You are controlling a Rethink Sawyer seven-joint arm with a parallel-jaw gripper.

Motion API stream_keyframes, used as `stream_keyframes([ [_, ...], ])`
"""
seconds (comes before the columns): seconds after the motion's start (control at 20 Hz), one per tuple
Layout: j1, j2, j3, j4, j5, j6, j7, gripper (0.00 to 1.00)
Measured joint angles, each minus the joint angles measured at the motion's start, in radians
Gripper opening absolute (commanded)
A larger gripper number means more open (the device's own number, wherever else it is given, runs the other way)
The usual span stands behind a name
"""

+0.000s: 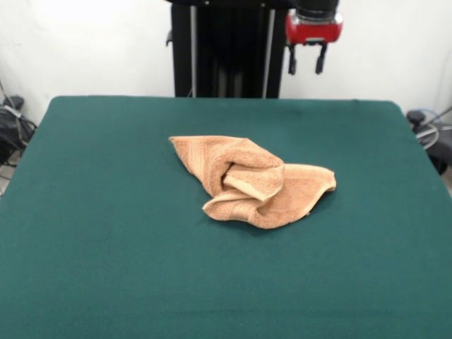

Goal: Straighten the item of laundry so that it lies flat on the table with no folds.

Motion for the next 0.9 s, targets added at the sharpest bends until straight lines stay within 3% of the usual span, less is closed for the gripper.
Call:
stream_keyframes([
  [0.35, 0.031, 0.001, -0.013, 0.049, 0.000, -0.106, 0.000, 1.00],
  [0.9, 0.017, 0.000, -0.013, 0.068, 0.000, -0.126, 0.000, 1.00],
])
